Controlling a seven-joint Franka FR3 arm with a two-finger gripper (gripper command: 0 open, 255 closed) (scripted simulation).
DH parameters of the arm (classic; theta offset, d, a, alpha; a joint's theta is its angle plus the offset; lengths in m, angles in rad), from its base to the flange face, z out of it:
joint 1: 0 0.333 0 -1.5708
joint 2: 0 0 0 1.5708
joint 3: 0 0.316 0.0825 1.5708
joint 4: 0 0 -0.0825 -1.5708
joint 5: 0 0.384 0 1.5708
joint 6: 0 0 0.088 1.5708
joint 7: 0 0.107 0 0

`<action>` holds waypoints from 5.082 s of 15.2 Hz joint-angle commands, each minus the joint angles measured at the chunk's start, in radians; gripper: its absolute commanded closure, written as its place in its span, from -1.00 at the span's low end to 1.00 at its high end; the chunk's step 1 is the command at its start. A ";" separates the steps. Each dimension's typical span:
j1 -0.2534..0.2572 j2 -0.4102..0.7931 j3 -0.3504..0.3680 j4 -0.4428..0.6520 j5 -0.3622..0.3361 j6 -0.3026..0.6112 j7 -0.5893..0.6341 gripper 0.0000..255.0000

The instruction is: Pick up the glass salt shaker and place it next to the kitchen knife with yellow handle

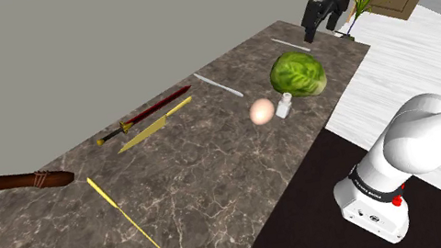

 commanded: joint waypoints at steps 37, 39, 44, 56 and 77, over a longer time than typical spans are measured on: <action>-0.011 0.248 -0.167 -0.469 0.022 0.708 -0.104 1.00; -0.011 0.248 -0.167 -0.469 0.022 0.708 -0.105 1.00; -0.011 0.239 -0.166 -0.462 0.023 0.691 -0.104 1.00; -0.010 0.158 -0.154 -0.349 0.028 0.498 -0.101 1.00; 0.014 0.107 -0.098 -0.139 0.064 0.236 -0.051 1.00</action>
